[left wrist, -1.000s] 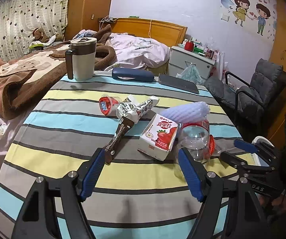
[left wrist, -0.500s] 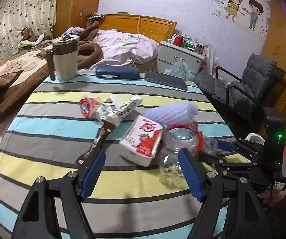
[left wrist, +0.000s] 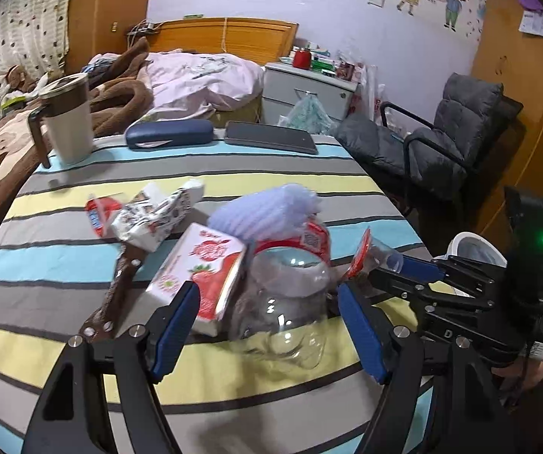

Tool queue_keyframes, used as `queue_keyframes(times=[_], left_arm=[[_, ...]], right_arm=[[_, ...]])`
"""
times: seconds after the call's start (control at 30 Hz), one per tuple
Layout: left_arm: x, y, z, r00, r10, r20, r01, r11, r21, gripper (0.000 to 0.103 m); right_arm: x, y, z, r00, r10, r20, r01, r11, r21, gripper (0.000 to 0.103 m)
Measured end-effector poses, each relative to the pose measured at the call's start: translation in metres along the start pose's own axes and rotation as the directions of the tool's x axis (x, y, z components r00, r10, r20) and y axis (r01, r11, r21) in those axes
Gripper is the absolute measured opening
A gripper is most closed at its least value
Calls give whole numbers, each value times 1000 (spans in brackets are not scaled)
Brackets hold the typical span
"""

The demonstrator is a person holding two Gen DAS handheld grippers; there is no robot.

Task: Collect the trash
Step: 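Grasp the clear red-capped plastic bottle with the left tool while the right holds the cup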

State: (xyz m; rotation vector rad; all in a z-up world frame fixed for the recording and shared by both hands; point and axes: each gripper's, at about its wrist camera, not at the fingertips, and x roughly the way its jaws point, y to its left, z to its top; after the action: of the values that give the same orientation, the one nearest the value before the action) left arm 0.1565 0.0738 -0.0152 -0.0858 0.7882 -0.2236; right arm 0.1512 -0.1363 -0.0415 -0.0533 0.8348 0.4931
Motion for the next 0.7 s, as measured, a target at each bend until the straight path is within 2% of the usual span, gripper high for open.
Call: queue_keyframes(times=[0.13,0.23,0.53,0.6,0.67,0.7], left_arm=[[14,-11,1,999,11,-33,-10,999,45,77],[24,-21,0,999,22,-45,-18,996,91,77],[44,-28,4,996,32,-82,-22,993,115,76],[47,-28,5,996,23,-88,-13,993,114,73],[51,-27,6,995,25,-99,-15,995,101,65],[50,-26,6,995,20,-100,-11,996,91,65]], right_arm=[[-7,-13,-3,999,28,22,-30,997,72,35],[-10,-20,-5,1000,-2,27,-1,996,91,35],[-9,-27,-11,1000,-7,26,4,992,128,35],[-9,-29,-11,1000,-5,25,2,991,136,35],[-10,-32,-12,1000,-4,27,0,990,144,35],[-11,-32,-13,1000,-4,29,0,989,147,35]])
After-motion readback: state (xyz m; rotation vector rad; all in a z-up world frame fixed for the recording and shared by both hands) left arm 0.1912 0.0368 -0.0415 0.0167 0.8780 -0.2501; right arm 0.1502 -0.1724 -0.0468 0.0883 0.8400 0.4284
